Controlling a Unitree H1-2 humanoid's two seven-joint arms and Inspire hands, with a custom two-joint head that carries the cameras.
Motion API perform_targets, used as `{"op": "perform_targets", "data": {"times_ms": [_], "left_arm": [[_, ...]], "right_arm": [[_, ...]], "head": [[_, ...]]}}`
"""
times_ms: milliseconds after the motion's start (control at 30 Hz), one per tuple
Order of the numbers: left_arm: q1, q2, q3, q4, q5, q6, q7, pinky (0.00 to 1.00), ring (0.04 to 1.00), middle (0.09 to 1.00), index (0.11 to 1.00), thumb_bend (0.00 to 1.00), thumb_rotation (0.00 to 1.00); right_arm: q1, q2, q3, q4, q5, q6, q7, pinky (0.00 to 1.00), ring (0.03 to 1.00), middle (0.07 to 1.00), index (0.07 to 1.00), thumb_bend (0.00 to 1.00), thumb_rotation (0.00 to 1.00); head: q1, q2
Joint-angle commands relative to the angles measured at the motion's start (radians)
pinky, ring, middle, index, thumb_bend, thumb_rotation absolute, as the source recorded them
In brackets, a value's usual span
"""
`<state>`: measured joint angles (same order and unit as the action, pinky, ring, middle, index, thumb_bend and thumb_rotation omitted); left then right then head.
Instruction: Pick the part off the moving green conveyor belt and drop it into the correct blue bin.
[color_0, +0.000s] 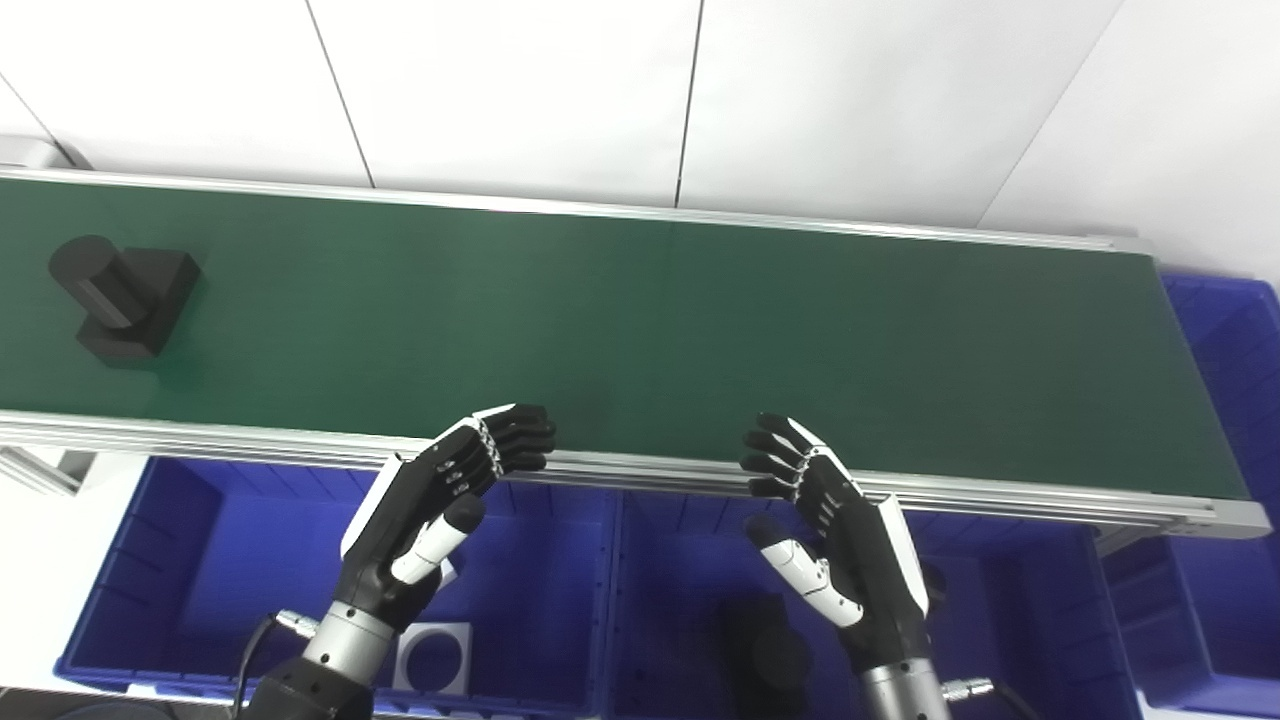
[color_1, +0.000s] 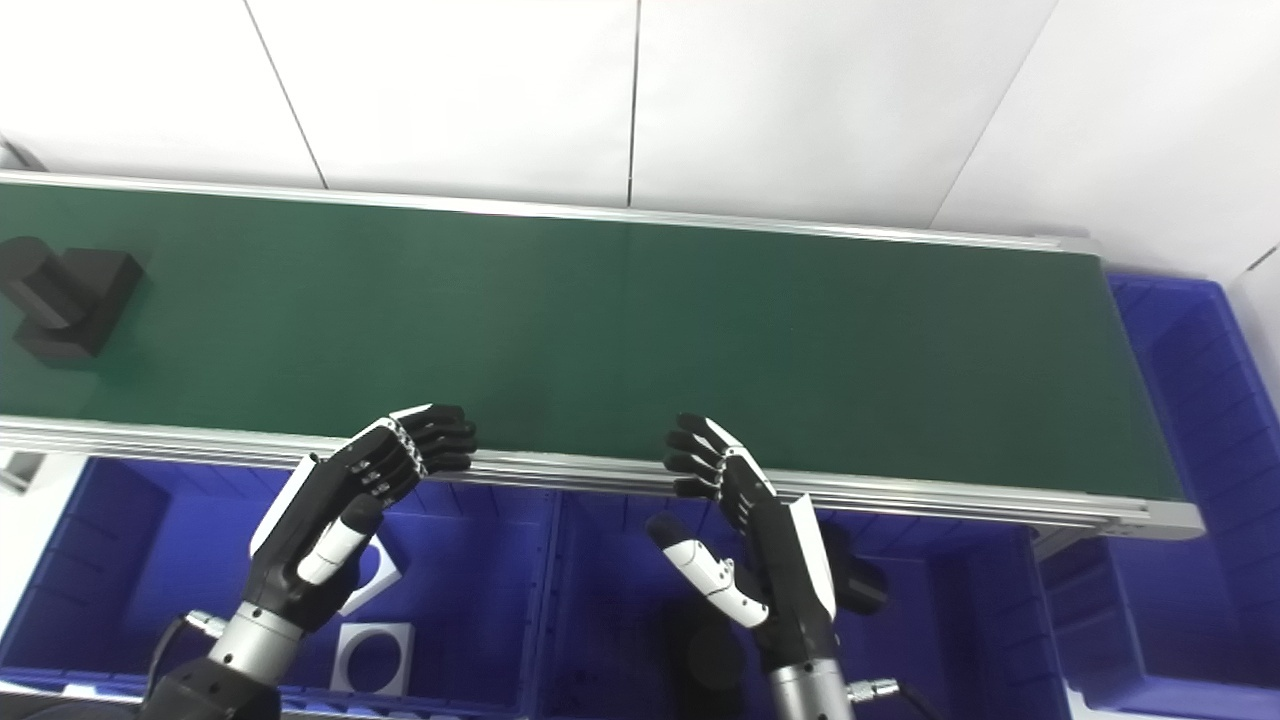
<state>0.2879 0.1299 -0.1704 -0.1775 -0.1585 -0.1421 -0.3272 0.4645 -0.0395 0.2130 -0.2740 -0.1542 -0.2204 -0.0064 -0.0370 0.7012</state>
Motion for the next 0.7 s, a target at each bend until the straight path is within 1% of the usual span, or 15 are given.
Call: {"op": "perform_targets", "data": {"times_ms": [0,33,67,100,133,200,267,333,367,400,433,467,667], "left_arm": [[-0.012,0.006,-0.004,-0.006,0.002,-0.042,-0.008,0.74,0.751,0.763,0.761,0.84,0.75],[-0.013,0.006,-0.006,-0.002,0.003,-0.046,-0.009,0.74,0.751,0.763,0.761,0.84,0.75],[-0.014,0.006,-0.008,0.002,0.004,-0.049,-0.009,0.74,0.750,0.761,0.760,0.83,0.74],[-0.017,0.006,-0.011,0.010,0.008,-0.058,-0.010,0.73,0.749,0.761,0.759,0.83,0.74],[-0.018,0.006,-0.013,0.015,0.010,-0.064,-0.011,0.73,0.749,0.761,0.759,0.82,0.74],[-0.023,0.007,-0.018,0.030,0.014,-0.075,-0.014,0.72,0.749,0.762,0.760,0.82,0.74],[-0.026,0.006,-0.022,0.038,0.017,-0.081,-0.014,0.72,0.750,0.763,0.759,0.81,0.74],[-0.029,0.004,-0.024,0.050,0.025,-0.089,-0.012,0.72,0.748,0.761,0.757,0.81,0.73],[-0.029,0.002,-0.025,0.054,0.028,-0.093,-0.011,0.72,0.748,0.761,0.757,0.81,0.73],[-0.030,0.000,-0.026,0.061,0.031,-0.098,-0.010,0.72,0.748,0.761,0.757,0.81,0.73],[-0.030,-0.001,-0.027,0.066,0.031,-0.103,-0.010,0.72,0.748,0.760,0.755,0.81,0.72],[-0.031,-0.003,-0.028,0.073,0.031,-0.108,-0.010,0.72,0.747,0.759,0.755,0.81,0.72],[-0.039,-0.010,-0.033,0.114,0.033,-0.136,-0.012,0.71,0.740,0.754,0.751,0.81,0.70]], "right_arm": [[-0.005,0.000,-0.004,-0.002,0.005,-0.068,0.001,0.70,0.764,0.811,0.850,0.63,0.64],[-0.008,-0.003,-0.006,0.007,0.007,-0.077,0.001,0.70,0.764,0.811,0.851,0.63,0.64],[-0.009,-0.004,-0.007,0.013,0.008,-0.084,0.002,0.70,0.765,0.813,0.852,0.62,0.64],[-0.011,-0.006,-0.009,0.021,0.012,-0.091,0.002,0.70,0.766,0.813,0.853,0.62,0.64],[-0.013,-0.007,-0.011,0.026,0.015,-0.096,0.002,0.70,0.766,0.813,0.853,0.61,0.64],[-0.017,-0.011,-0.016,0.042,0.016,-0.110,0.002,0.70,0.765,0.815,0.854,0.61,0.64],[-0.019,-0.013,-0.020,0.054,0.016,-0.122,0.002,0.69,0.763,0.814,0.854,0.60,0.64],[-0.024,-0.016,-0.024,0.073,0.019,-0.139,0.002,0.68,0.762,0.811,0.852,0.59,0.64],[-0.026,-0.017,-0.026,0.081,0.019,-0.147,0.003,0.68,0.761,0.810,0.852,0.59,0.64],[-0.028,-0.018,-0.028,0.089,0.023,-0.153,0.003,0.68,0.761,0.810,0.852,0.59,0.64],[-0.030,-0.018,-0.029,0.094,0.025,-0.157,0.004,0.69,0.764,0.811,0.853,0.59,0.65],[-0.031,-0.019,-0.030,0.102,0.029,-0.162,0.004,0.69,0.764,0.810,0.854,0.59,0.65],[-0.044,-0.026,-0.038,0.141,0.048,-0.194,0.007,0.68,0.762,0.809,0.860,0.58,0.64]], "head": [[0.000,0.001],[0.022,-0.018],[0.022,-0.018],[0.043,-0.038],[0.043,-0.038],[0.078,-0.069],[0.084,-0.075],[0.108,-0.106],[0.108,-0.106],[0.119,-0.122],[0.119,-0.122],[0.132,-0.140],[0.176,-0.190]]}}
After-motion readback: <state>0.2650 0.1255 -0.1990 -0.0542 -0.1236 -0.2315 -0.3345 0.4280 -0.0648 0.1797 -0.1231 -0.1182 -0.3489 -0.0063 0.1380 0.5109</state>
